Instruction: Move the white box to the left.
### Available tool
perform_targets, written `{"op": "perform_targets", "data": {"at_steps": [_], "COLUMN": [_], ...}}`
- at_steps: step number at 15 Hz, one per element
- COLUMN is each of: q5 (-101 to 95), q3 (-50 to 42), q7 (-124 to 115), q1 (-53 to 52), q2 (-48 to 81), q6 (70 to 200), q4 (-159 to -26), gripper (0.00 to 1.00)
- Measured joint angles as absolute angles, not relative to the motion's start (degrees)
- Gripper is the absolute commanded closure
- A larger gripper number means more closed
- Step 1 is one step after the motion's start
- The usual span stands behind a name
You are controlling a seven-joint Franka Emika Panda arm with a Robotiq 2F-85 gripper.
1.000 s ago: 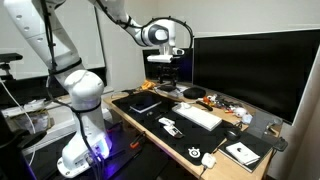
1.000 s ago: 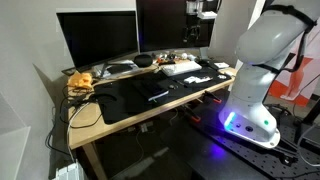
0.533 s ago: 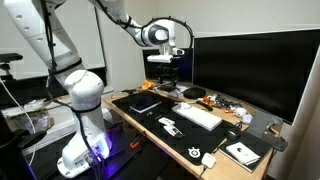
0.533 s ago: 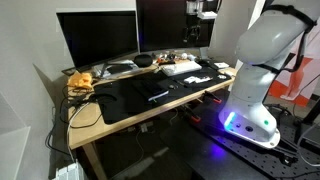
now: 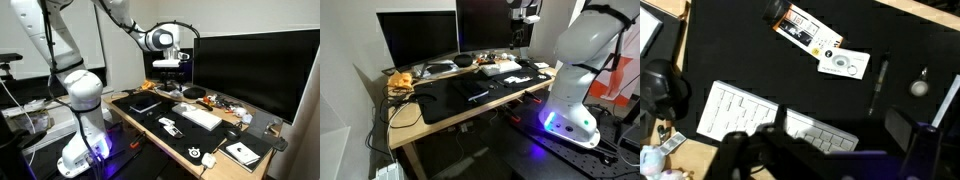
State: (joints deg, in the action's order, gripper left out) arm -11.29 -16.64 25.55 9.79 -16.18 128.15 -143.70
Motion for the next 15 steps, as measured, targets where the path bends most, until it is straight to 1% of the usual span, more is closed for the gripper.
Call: {"op": "perform_targets", "data": {"at_steps": [7,15], "q5": [-13.0,-8.6], "q3": [-22.9,-24.9], "q7": [41.6,60.1], "q1": [13.4,18.3], "q2": [-8.7,0.6], "q6": [136.8,137.2], "q4": [-142.4,-134.9], "gripper": [0.00,0.00]}}
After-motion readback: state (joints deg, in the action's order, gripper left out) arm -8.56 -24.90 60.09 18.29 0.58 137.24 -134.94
